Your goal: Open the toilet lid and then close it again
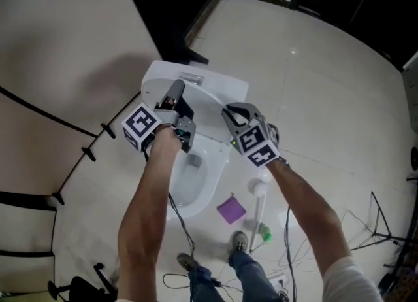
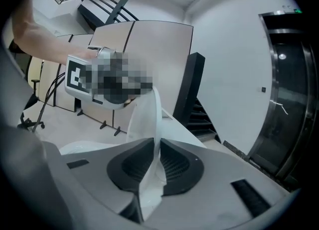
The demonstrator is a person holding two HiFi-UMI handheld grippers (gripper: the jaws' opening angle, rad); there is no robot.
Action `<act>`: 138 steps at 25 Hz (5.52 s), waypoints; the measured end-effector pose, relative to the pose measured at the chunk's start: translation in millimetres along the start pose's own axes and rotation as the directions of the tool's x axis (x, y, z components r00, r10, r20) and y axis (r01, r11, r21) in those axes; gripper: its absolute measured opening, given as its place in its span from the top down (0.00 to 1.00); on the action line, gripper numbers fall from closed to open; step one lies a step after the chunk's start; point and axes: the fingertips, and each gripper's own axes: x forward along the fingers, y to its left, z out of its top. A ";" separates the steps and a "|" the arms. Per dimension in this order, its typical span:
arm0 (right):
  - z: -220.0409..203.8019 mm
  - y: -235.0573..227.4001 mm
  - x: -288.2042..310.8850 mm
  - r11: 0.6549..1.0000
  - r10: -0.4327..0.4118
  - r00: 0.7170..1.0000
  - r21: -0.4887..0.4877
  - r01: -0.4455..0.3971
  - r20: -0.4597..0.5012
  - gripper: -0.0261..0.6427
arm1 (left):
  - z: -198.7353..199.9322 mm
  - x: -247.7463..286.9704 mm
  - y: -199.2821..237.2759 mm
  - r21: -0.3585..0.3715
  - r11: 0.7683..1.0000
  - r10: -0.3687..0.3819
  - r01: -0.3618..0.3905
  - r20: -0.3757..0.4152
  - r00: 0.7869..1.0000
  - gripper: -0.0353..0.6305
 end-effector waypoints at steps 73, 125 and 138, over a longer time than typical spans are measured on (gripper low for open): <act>199.9 244.4 -327.5 0.964 0.264 0.899 -0.061 -0.259 0.349 0.69 | -48.6 -435.4 -243.6 0.911 0.357 0.002 0.207 -0.223 0.975 0.84; 139.7 303.4 -162.2 0.795 -0.422 0.907 0.475 0.376 -0.011 0.69 | 53.2 -34.6 28.7 0.341 -0.027 0.444 0.940 -0.838 0.316 0.87; 94.6 369.0 -163.5 0.832 -0.280 0.959 0.510 0.219 0.045 0.69 | 6.1 -330.3 116.2 0.157 -0.286 0.581 0.945 -0.756 0.302 0.86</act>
